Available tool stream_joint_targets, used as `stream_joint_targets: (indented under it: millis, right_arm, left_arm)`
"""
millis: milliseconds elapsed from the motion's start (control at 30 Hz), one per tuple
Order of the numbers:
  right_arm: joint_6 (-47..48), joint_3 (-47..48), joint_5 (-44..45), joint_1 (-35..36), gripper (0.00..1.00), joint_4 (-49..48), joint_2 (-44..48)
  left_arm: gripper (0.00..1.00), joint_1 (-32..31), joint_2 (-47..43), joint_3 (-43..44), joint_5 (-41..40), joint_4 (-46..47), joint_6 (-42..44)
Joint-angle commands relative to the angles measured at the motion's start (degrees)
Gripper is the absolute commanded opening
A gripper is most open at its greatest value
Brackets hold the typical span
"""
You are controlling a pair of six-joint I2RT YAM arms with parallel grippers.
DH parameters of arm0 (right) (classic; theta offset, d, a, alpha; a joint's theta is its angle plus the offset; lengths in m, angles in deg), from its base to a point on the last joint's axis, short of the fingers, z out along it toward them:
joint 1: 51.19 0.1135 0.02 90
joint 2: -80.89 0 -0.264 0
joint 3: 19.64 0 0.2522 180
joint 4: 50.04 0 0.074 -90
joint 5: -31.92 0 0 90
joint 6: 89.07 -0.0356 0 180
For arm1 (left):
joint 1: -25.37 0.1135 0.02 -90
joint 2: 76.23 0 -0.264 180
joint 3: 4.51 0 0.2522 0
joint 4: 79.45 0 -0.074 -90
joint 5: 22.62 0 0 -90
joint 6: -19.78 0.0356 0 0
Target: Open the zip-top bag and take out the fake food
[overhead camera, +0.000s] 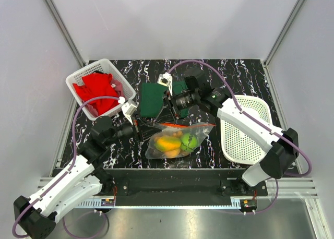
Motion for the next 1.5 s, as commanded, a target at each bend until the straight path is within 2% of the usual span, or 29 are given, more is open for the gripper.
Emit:
stream_joint_targets:
  millis: [0, 133, 333, 533, 667, 833, 1000, 1267, 1433, 1467]
  right_arm:
    - [-0.6, 2.1, -2.9, 0.2, 0.26, -2.0, -0.1]
    - [-0.4, 0.6, -1.8, 0.2, 0.0, -1.9, 1.4]
    - [0.9, -4.4, 1.7, -1.1, 0.0, -2.1, 5.6]
    - [0.9, -10.0, 2.9, -4.4, 0.0, -1.7, 11.0]
    - [0.4, -14.9, 3.9, -7.6, 0.0, -1.3, 15.7]
    - [0.3, -22.7, 11.4, -9.7, 0.0, 0.2, 23.4]
    - [-1.4, -27.8, 19.9, -10.0, 0.0, 2.5, 30.2]
    - [-7.9, -36.0, 25.2, -10.0, 0.0, 4.0, 41.3]
    - [-9.7, -37.9, 24.2, -10.0, 0.0, 5.2, 44.7]
    - [-9.4, -37.6, 22.9, -10.0, 0.05, 5.1, 44.2]
  left_arm:
    - [0.0, 0.1, -1.2, 1.1, -1.1, 1.9, -0.4]
    - [0.0, 0.2, -2.3, 0.4, -5.9, 1.9, -1.4]
    - [0.0, 1.2, -7.3, -1.7, -13.7, -0.6, -2.8]
    - [0.0, 3.0, -11.7, -2.8, -16.8, -2.7, -4.2]
    - [0.0, 3.2, -13.3, 0.9, -23.3, -11.6, 0.0]
    - [0.0, 3.4, -13.6, 5.0, -32.7, -17.9, 4.4]
    - [0.0, 3.8, -13.4, 5.9, -37.8, -18.4, 5.5]
    - [0.0, 5.2, -11.7, 4.2, -37.2, -16.2, 4.4]
    - [0.0, 5.9, -11.5, 3.1, -33.8, -15.0, 4.1]
    - [0.0, 6.0, -11.4, 2.9, -31.1, -13.7, 4.4]
